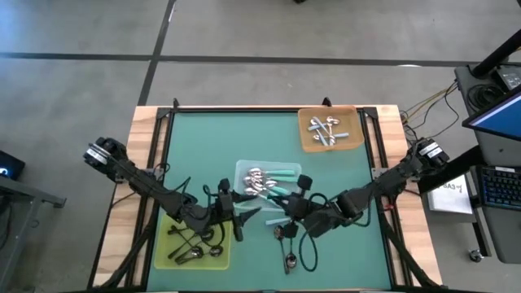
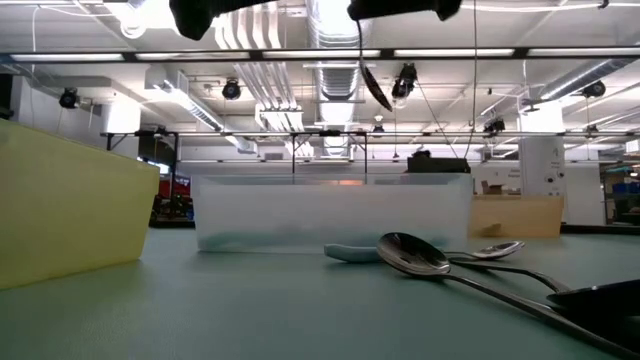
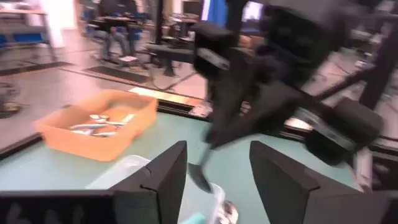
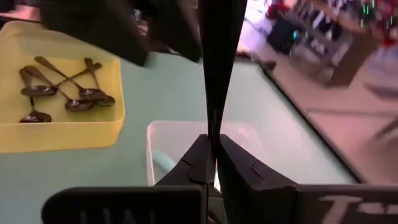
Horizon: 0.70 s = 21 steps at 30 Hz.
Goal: Sort silverware by color (type)
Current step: Put the black spoon into the yellow bin
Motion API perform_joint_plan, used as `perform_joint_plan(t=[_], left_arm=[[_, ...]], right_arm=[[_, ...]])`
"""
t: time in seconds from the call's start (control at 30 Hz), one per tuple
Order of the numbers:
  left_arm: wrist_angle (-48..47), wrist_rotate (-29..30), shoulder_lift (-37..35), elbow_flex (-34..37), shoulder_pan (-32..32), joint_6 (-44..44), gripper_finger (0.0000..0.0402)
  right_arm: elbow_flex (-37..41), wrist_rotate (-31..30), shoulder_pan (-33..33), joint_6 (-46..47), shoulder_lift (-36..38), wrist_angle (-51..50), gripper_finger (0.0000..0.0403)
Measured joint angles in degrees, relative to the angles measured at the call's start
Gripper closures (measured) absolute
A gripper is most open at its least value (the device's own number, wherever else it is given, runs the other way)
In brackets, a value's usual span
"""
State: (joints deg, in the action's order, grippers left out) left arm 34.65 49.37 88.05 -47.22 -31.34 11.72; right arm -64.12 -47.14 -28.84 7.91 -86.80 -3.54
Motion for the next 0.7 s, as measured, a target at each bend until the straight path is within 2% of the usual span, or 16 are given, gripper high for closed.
perform_joint_plan(t=[0.3, 0.7], left_arm=[[2.52, 0.65, 0.02, 0.00, 0.64, -0.04, 0.0231], [4.21, -0.86, 0.04, 0.00, 0.81, -0.16, 0.0233]], right_arm=[[-0.02, 0.38, 1.44, -12.13, -2.37, 5.53, 0.0394], [-3.77, 0.62, 3.23, -18.06, -5.49, 6.09, 0.0394]])
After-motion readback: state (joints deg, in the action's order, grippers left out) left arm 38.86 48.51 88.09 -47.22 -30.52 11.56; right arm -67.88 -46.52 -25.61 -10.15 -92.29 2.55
